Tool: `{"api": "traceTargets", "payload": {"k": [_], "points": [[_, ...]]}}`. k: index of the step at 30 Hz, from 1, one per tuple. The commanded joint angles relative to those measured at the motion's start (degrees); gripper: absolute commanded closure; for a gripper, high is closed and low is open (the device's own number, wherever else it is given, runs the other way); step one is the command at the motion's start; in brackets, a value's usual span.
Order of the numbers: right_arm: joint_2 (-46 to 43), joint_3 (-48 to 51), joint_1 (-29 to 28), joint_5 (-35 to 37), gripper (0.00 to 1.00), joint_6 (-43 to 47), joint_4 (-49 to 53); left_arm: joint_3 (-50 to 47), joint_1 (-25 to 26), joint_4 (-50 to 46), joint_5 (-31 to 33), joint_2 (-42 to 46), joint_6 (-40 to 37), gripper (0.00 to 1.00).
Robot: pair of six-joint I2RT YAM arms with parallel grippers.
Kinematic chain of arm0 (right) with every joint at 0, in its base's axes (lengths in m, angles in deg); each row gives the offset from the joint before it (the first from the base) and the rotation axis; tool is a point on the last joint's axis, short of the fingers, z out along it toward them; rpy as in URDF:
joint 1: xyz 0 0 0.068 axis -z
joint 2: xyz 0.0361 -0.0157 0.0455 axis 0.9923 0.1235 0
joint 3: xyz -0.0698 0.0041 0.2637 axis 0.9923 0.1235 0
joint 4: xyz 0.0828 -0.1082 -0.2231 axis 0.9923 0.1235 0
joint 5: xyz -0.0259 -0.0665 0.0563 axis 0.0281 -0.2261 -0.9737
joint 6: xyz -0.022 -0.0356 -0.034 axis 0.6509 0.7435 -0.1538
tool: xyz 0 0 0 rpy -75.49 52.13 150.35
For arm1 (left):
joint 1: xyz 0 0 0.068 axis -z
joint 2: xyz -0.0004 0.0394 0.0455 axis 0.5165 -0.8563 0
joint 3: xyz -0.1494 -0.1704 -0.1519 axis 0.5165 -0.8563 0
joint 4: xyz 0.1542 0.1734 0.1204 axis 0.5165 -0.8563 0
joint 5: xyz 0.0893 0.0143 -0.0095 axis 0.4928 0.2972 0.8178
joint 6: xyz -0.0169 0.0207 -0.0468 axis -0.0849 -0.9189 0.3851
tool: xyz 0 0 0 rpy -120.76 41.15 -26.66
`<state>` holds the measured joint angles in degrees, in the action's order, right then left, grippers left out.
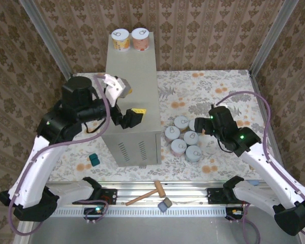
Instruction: Place and organize the canned foods onto the counter
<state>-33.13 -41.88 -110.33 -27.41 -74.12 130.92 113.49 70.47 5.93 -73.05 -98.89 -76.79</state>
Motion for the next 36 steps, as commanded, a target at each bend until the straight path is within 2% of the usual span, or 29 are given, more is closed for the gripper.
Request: {"api": "traceTargets", "payload": {"k": [1,9,22,36], "points": [[0.5,2.7,-0.3,3.9,0.02,-5.9,3.1,2.0,2.3,1.9,2.2,-1.1,0.3,0.00],[9.9,4.4,-0.4,-1.0,0.03,-4.3,-3.6,1.1,6.1,3.7,3.8,-2.9,0.4,0.00],[28.0,-0.7,1.6,-4.4,0.07,-2.1,-12.1,-3.3,6.5,4.4,6.6,0.5,-0.6,0.00],[36.1,-3.3,3.5,-4.0,0.13,-2.4,-14.0,-4.8,6.4,4.0,8.8,0.9,-3.2,0.00]]}}
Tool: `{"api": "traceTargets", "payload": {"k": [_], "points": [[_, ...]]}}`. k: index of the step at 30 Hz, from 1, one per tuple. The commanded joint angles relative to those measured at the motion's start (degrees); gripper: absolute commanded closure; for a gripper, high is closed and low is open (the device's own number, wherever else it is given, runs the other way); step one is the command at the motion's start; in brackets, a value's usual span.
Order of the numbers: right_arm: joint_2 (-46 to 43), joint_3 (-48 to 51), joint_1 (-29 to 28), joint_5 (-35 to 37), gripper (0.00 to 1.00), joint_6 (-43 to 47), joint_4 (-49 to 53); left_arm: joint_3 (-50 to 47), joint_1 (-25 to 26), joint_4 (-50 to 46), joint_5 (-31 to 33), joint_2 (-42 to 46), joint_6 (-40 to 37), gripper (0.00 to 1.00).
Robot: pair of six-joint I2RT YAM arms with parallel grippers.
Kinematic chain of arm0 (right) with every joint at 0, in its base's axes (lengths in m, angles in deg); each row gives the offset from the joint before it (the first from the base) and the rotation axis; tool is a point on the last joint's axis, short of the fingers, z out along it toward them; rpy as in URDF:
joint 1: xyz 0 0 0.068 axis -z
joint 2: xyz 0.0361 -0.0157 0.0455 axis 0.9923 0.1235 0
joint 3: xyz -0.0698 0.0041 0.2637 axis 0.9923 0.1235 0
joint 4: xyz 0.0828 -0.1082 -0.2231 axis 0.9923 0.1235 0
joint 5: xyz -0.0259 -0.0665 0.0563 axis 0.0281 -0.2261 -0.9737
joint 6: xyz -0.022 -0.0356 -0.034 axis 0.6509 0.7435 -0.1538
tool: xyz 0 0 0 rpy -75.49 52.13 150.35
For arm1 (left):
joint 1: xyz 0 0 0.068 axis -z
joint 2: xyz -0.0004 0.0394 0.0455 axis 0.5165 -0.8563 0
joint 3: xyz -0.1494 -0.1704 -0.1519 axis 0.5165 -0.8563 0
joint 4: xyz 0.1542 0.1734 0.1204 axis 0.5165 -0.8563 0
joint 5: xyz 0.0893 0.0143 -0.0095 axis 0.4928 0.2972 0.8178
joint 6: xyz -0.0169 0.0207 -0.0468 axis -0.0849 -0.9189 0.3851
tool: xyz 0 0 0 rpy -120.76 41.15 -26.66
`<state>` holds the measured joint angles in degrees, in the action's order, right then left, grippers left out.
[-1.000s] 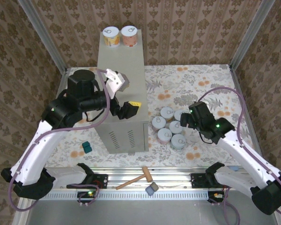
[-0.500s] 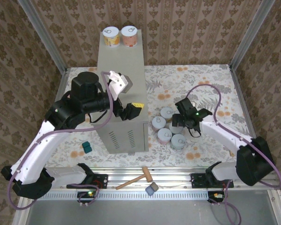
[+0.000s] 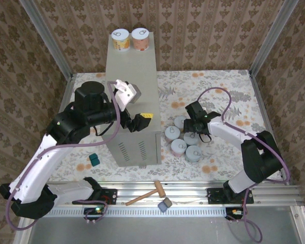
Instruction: Place and organize the canned foods onto the counter
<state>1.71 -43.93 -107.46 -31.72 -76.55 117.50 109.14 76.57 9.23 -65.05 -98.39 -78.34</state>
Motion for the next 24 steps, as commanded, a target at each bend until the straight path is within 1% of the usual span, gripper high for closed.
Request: {"api": "traceTargets", "payload": {"k": [1,3,14,20,24], "points": [[1.4,-1.0,0.8,0.3,0.14,0.0,-0.8,-0.5,0.2,0.8,0.8,0.4,-1.8,0.00],[1.3,-0.6,1.4,0.4,0.16,0.1,-1.3,-0.6,0.1,0.8,0.7,0.1,-1.9,0.00],[4.2,-1.4,3.1,-0.1,0.19,2.3,-3.7,-0.4,-0.3,1.0,0.4,-0.8,-2.1,0.00],[5.5,-2.2,3.5,-0.3,0.28,3.1,-4.7,-0.1,-0.4,0.9,0.5,-1.1,-1.9,0.00],[5.1,-3.0,3.5,0.3,0.30,3.9,-4.2,0.1,-0.4,0.9,0.5,-1.4,-1.9,0.00]]}}
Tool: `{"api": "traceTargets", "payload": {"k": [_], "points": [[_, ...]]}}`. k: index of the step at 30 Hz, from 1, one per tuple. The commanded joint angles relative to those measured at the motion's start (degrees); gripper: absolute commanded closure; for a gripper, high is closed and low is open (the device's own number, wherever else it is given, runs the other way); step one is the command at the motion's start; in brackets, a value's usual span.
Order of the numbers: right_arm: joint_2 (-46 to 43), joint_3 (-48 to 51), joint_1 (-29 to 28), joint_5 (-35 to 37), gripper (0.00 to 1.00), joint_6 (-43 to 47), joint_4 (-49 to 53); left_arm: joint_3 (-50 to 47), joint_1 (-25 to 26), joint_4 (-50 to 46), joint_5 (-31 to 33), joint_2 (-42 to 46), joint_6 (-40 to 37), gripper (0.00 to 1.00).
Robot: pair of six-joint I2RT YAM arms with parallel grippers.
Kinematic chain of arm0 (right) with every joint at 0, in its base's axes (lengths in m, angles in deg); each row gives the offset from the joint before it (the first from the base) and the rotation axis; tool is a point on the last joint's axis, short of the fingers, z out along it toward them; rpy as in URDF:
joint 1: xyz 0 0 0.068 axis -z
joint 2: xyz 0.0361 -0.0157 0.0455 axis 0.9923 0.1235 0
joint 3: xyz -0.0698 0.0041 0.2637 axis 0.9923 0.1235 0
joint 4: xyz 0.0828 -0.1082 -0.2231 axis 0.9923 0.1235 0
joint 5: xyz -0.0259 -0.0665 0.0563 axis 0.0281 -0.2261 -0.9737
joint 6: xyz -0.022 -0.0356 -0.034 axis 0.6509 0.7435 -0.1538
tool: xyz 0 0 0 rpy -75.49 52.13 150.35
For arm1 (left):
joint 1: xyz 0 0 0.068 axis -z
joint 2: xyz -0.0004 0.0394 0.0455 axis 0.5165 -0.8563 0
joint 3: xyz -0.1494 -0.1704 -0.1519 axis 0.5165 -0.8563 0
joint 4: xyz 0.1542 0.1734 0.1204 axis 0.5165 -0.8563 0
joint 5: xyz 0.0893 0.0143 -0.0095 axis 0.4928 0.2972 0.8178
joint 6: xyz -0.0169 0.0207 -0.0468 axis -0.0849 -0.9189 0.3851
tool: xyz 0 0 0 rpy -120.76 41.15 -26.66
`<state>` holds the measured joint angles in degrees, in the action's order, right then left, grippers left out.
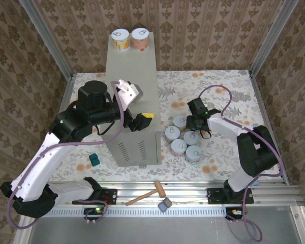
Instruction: Place and organize the canned foods onto the counter
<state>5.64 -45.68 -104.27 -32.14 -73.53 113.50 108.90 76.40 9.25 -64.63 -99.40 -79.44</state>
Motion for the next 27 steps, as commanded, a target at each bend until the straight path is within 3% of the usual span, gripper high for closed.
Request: {"api": "traceTargets", "payload": {"k": [1,16,27], "points": [[1.0,-1.5,0.3,1.1,0.31,1.2,0.0,0.5,-0.2,0.9,0.1,-0.5,-0.8,0.00],[-11.9,-6.5,0.3,-1.1,0.34,10.6,3.9,0.6,-0.4,1.1,-0.4,-0.7,-0.9,0.00],[-20.8,-20.0,0.3,-11.9,0.34,17.3,14.2,0.0,-0.5,1.1,1.0,0.4,-1.3,0.00]]}}
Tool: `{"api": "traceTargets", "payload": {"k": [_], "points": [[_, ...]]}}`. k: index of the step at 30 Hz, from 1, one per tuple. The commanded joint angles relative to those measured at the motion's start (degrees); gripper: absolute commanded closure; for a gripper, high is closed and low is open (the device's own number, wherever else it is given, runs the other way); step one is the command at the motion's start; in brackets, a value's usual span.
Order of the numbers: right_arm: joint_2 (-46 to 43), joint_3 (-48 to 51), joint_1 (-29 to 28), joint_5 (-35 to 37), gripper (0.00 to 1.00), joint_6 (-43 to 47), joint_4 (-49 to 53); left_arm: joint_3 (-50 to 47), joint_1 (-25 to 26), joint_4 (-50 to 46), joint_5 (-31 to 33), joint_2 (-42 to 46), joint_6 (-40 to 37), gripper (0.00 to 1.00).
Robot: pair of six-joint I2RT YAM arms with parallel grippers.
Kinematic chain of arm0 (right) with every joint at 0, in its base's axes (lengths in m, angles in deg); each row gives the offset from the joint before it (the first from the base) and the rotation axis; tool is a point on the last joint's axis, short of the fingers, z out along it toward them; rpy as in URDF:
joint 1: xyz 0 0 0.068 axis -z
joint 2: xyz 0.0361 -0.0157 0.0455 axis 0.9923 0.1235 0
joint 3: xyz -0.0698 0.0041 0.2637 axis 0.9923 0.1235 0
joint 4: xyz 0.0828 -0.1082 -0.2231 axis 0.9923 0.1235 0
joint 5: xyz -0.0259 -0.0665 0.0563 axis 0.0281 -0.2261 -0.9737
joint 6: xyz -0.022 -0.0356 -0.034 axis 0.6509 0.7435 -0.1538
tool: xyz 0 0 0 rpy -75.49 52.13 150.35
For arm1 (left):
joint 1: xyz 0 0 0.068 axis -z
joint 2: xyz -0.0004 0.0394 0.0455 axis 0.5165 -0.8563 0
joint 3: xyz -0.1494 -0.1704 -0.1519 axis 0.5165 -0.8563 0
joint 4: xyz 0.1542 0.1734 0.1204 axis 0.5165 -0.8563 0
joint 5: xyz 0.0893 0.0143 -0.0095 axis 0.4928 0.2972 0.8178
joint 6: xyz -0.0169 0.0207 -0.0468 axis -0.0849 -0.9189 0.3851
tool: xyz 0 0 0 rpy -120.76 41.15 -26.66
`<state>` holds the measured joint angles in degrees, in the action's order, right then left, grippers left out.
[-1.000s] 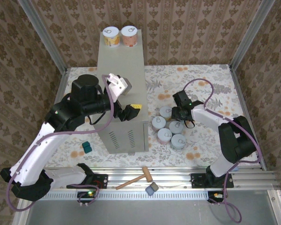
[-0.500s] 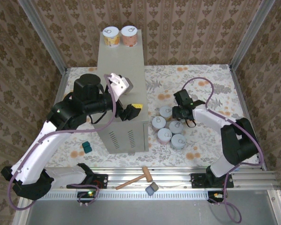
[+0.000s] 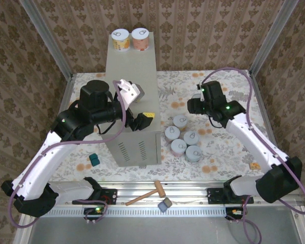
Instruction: Place and organize the canned foods onto the counter
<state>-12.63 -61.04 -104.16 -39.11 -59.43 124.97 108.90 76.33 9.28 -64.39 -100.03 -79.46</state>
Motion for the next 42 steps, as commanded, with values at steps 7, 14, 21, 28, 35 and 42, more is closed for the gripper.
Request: {"api": "traceTargets", "payload": {"k": [7,14,21,28,35,42], "points": [[-4.9,-14.1,0.2,-18.2,0.34,4.5,6.7,0.3,-0.6,0.4,1.5,1.7,-2.2,0.00],[-3.2,-24.1,0.2,-29.8,0.33,4.8,11.1,0.3,-0.6,0.1,2.0,2.8,-2.9,0.00],[1.2,-30.8,-0.5,-36.7,0.33,4.0,13.9,-0.4,-0.9,-0.4,3.0,4.2,-3.4,0.00],[6.9,-38.2,-4.3,-36.8,0.34,5.0,18.3,-1.3,-1.2,-0.2,3.3,5.6,-3.2,0.00],[11.9,-45.7,-9.7,-32.4,0.33,7.1,23.3,-2.7,-1.6,-0.2,4.2,7.0,-3.0,0.00],[18.3,-55.4,-15.5,-24.0,0.31,10.3,30.5,-4.1,-2.5,0.0,5.0,9.2,-2.6,0.00]]}}
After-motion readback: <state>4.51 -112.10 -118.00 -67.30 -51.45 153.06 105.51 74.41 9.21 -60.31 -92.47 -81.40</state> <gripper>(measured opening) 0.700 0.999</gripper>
